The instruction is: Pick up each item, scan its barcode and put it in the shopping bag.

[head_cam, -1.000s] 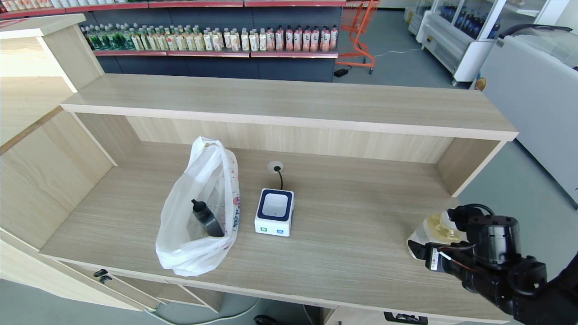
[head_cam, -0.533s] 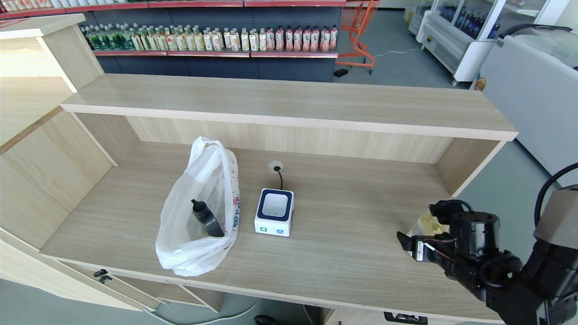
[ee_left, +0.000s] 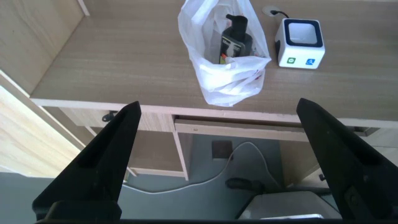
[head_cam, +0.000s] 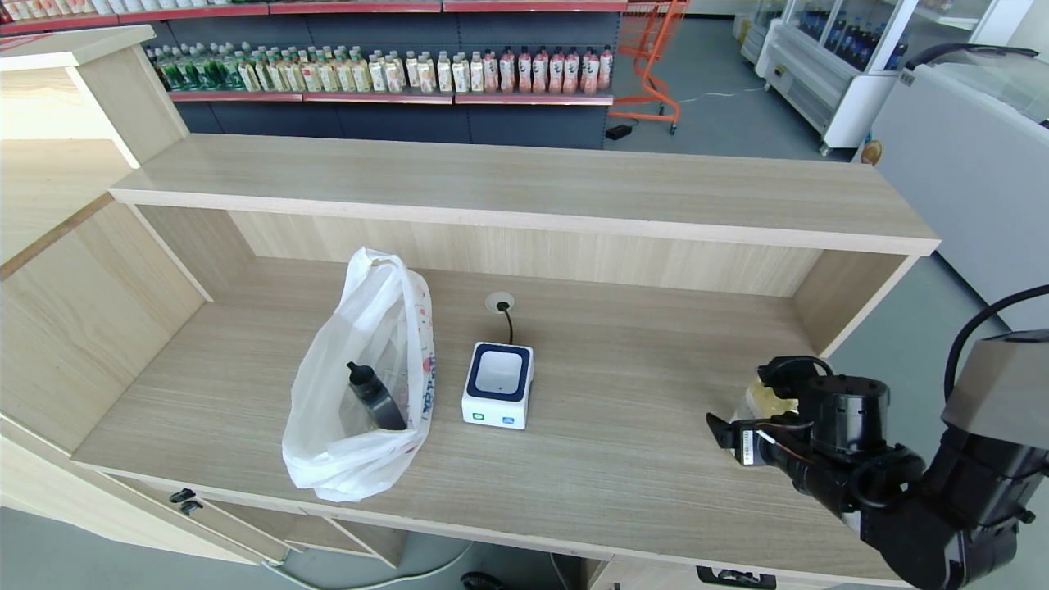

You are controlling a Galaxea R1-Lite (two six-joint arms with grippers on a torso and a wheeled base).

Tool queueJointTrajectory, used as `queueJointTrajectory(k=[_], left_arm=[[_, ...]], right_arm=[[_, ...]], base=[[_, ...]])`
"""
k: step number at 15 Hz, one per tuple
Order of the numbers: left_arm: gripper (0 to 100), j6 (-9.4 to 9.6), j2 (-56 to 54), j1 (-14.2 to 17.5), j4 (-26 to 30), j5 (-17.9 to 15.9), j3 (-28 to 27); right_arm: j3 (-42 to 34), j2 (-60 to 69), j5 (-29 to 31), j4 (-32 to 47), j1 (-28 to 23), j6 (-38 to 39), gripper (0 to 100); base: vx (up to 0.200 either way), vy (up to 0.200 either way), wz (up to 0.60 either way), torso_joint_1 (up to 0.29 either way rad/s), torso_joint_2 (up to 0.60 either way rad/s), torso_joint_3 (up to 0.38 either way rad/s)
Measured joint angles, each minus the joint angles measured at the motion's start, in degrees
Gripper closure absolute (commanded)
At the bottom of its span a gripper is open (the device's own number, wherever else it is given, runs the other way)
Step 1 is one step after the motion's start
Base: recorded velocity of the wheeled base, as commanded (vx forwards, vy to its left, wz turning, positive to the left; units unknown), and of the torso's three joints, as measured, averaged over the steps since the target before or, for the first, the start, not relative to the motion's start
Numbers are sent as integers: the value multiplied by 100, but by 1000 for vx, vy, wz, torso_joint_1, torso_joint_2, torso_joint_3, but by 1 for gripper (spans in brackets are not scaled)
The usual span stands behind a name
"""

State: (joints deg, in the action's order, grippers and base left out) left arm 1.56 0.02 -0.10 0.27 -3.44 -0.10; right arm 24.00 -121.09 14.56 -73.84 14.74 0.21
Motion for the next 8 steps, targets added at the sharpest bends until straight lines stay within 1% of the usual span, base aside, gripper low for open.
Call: queueJointTrajectory(k=[4,8], left_arm=[[0,2,0,0,-2,0,0],[0,2,0,0,-2,0,5]], right_arm=[[121,-104,-180,-107,11,-193,100],[201,-138,-173,-294,-5,-456,100]], base=[[0,0,0,0,0,0],[0,0,0,0,0,0]])
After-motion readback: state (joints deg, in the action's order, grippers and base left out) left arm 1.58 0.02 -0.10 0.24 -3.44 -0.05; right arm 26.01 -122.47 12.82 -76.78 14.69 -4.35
